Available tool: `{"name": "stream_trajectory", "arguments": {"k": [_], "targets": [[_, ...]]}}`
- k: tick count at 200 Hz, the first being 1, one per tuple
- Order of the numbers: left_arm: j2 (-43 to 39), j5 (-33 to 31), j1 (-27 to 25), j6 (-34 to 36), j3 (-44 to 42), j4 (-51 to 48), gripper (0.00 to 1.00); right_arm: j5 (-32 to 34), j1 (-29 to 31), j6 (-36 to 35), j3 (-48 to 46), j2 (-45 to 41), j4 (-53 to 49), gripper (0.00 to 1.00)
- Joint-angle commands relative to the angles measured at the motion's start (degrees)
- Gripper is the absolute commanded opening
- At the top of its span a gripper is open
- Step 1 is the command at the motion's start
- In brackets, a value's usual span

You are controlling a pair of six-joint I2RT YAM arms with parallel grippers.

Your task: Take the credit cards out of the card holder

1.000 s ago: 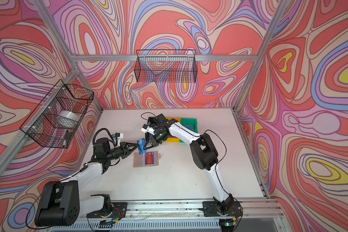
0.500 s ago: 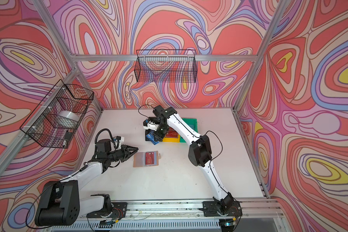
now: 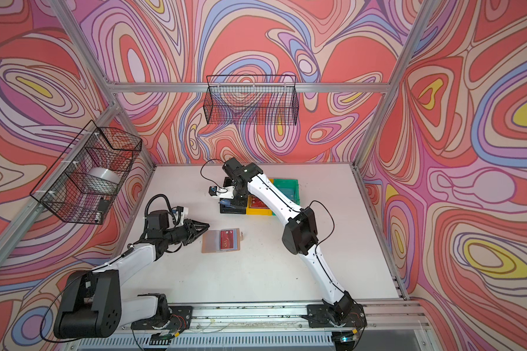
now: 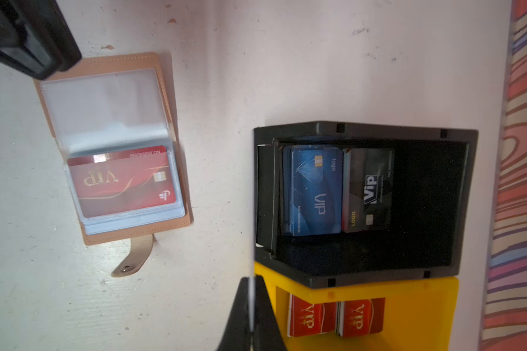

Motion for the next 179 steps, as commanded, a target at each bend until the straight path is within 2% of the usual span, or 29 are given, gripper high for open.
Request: {"name": "stream_trajectory", "arguments": {"k": [1, 64, 179], "targets": [[0.8, -0.5, -0.1, 1.0, 1.0, 0.3, 0.23, 6.0, 0.8, -5.6, 0.3, 0.6, 3.4, 0.00], [2.9, -0.3, -0.1, 1.1, 1.4, 1.3, 0.23, 12.0, 0.9, -8.3, -2.7, 1.6, 6.2, 0.00], [4.8, -0.6, -0.1, 1.8, 1.0, 1.9, 0.23, 13.0, 0.8, -8.3, -5.4, 4.8, 6.6, 0.00]]}}
